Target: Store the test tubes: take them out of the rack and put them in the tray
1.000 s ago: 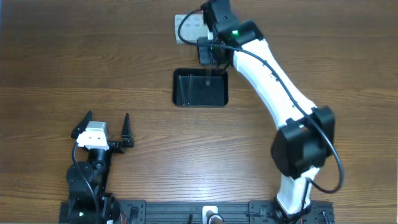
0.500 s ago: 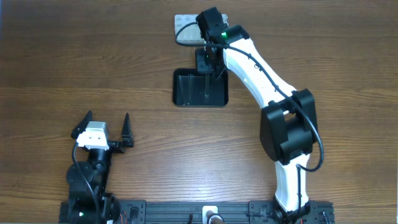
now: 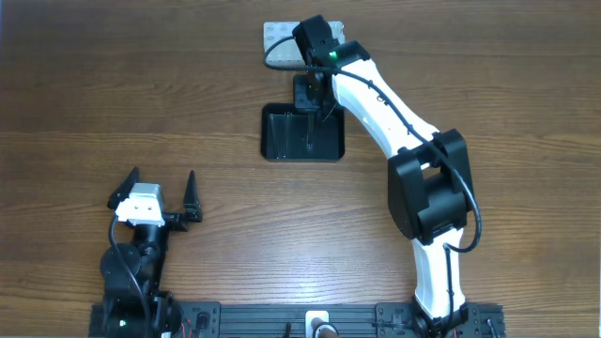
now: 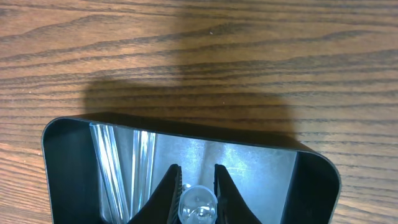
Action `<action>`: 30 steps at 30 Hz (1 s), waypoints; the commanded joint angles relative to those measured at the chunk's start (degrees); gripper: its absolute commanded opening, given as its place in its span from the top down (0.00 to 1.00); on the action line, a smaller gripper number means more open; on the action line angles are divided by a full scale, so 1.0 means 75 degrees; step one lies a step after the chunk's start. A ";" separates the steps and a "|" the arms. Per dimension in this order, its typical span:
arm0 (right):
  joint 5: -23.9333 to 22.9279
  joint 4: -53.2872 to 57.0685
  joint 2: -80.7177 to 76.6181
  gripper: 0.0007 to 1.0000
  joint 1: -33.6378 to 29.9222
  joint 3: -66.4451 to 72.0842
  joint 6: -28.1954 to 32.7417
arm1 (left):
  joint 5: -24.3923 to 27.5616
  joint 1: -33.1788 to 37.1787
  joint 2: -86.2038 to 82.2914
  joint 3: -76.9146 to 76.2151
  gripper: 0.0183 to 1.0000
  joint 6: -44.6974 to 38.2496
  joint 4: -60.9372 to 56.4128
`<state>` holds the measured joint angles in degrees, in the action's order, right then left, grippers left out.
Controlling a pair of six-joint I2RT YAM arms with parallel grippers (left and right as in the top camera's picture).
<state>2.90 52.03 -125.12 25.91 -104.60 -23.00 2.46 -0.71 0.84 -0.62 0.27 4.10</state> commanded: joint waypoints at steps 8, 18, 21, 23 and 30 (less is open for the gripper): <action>-0.0210 -0.0090 -0.0227 0.96 0.0090 0.0006 -0.0160 | 0.0096 0.0041 -0.0067 0.0038 0.00 0.0105 0.0026; -0.0309 -0.0256 -0.0490 0.94 0.0154 0.0079 -0.0163 | 0.0096 0.0041 -0.0067 0.0038 0.00 0.0105 0.0029; -0.0338 -0.0251 -0.0592 0.94 0.0154 0.0079 -0.0160 | 0.0096 0.0041 -0.0067 0.0038 0.00 0.0105 0.0026; -0.0341 -0.0254 -0.0647 0.94 0.0154 0.0079 -0.0160 | 0.0096 0.0041 -0.0067 0.0038 0.00 0.0105 0.0026; -0.0341 -0.0259 -0.0682 0.89 0.0149 0.0079 -0.0160 | 0.0096 0.0038 -0.0067 0.0038 0.00 0.0105 0.0026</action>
<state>1.58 50.19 -129.43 26.63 -104.57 -23.90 2.44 -0.71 0.84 -0.62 0.27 4.10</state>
